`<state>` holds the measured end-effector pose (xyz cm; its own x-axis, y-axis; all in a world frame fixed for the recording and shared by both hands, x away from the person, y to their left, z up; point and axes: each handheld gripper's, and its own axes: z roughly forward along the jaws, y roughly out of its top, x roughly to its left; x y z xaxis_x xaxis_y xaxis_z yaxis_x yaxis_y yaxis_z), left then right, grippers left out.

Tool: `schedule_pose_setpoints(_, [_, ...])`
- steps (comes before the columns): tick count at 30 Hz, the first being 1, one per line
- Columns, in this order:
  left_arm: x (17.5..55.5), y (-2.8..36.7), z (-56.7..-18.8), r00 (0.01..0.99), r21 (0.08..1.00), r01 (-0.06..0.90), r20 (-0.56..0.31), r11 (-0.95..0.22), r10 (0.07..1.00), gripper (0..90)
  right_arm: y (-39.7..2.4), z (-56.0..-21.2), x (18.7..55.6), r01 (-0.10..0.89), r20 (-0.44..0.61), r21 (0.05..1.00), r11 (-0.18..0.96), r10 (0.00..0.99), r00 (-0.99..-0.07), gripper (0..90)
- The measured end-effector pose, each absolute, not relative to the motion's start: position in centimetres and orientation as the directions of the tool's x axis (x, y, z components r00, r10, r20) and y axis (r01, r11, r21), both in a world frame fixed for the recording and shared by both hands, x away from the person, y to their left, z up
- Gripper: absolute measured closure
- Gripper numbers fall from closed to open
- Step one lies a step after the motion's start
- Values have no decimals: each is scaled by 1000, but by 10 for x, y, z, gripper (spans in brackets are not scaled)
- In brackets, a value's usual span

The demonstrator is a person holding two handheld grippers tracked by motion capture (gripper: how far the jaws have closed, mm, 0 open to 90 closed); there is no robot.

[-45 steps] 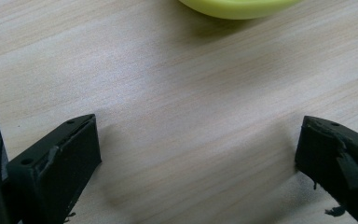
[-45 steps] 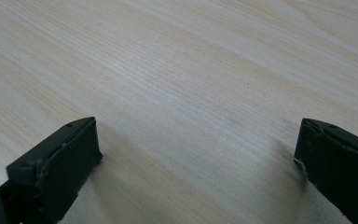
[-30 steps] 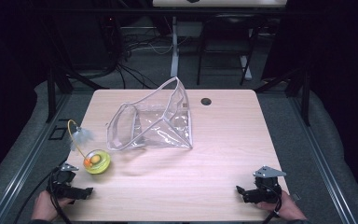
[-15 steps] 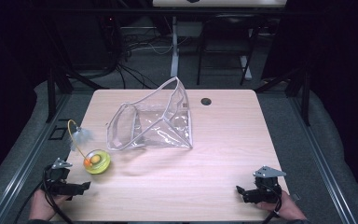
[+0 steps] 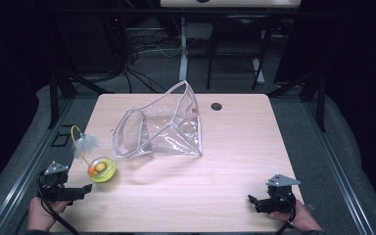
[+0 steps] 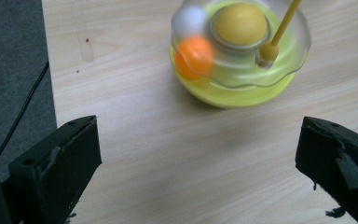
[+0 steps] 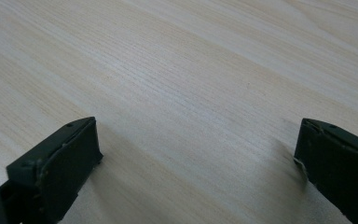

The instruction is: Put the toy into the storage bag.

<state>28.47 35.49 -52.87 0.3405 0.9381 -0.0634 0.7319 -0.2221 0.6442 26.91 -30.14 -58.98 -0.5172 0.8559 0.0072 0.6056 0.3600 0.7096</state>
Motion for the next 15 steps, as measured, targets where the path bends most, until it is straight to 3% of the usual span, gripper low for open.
schedule_pose_setpoints(15, [282,348,-499,337,742,648,-76,-173,938,1,-301,-590,269,606,7,709,360,856,-517,0])
